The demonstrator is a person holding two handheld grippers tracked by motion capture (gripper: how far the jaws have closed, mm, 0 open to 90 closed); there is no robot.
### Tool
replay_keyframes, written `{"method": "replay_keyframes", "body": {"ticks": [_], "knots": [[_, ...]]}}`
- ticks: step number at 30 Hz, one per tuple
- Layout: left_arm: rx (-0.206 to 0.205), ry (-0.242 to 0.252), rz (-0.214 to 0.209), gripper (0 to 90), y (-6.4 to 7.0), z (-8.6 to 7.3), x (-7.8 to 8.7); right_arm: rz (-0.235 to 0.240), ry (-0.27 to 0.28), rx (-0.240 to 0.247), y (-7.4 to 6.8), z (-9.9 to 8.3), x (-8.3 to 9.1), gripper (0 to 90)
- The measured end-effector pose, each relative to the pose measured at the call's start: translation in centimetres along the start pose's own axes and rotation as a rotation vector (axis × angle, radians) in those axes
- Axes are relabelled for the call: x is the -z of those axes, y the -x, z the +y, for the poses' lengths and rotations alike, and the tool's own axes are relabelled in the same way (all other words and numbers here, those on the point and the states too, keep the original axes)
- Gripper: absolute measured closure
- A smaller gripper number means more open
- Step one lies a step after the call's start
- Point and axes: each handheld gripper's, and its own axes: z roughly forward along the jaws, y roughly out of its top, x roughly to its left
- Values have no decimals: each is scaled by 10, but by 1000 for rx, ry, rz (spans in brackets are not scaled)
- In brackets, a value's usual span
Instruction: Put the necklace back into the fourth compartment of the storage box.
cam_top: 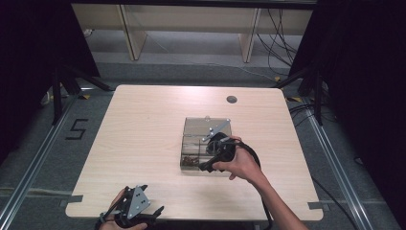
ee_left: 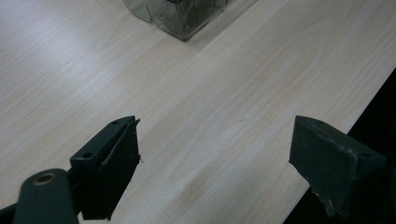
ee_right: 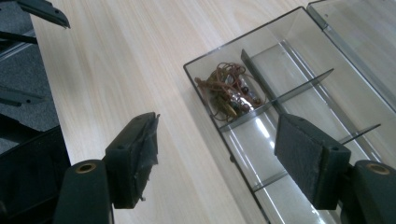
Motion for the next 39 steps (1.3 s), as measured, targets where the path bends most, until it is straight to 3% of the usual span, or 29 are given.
{"method": "replay_keyframes", "body": {"ticks": [11, 15, 16, 21, 22, 23, 24, 26, 27, 28, 29, 31, 37, 38, 39], "knots": [[7, 7, 9, 154, 1, 0, -1, 19, 10, -15, -3, -14, 4, 295], [11, 12, 14, 154, 0, 0, -1, 2, 22, -4, -4, -16, 6, 290], [-8, 3, 11, 154, -1, 0, 0, 6, 23, -11, -5, -17, 7, 289], [18, 14, 9, 154, 1, 0, -1, 10, 46, 2, -6, -20, 10, 289], [-19, 25, 12, 155, -1, 1, -1, 8, 44, 3, -6, -21, 10, 286], [-28, 15, 18, 155, -2, 1, -1, 7, 46, 3, -6, -21, 10, 284], [-29, 16, 19, 154, -2, 1, -1, 9, 54, 19, -5, -22, 10, 284], [12, 10, 8, 154, 0, 0, -1, 13, 51, 7, -7, -24, 10, 282], [13, 9, 9, 155, 1, 0, 0, 7, 51, 4, -7, -24, 10, 281], [13, 9, 9, 154, 1, 0, 0, 11, 52, 3, -7, -25, 10, 278], [-20, 23, 16, 155, -2, 1, -1, 12, 53, 2, -7, -26, 10, 276], [-20, 25, 17, 155, -2, 1, -1, 19, 62, 15, -6, -26, 10, 274], [-19, 26, 17, 154, -2, 1, -1, 18, 75, -15, -10, -28, 14, 266], [11, 15, 13, 154, 0, 0, -1, 19, 81, -8, -9, -29, 15, 266], [-15, 29, 11, 154, -1, 1, -2, 18, 89, 0, -9, -29, 15, 266]]}}
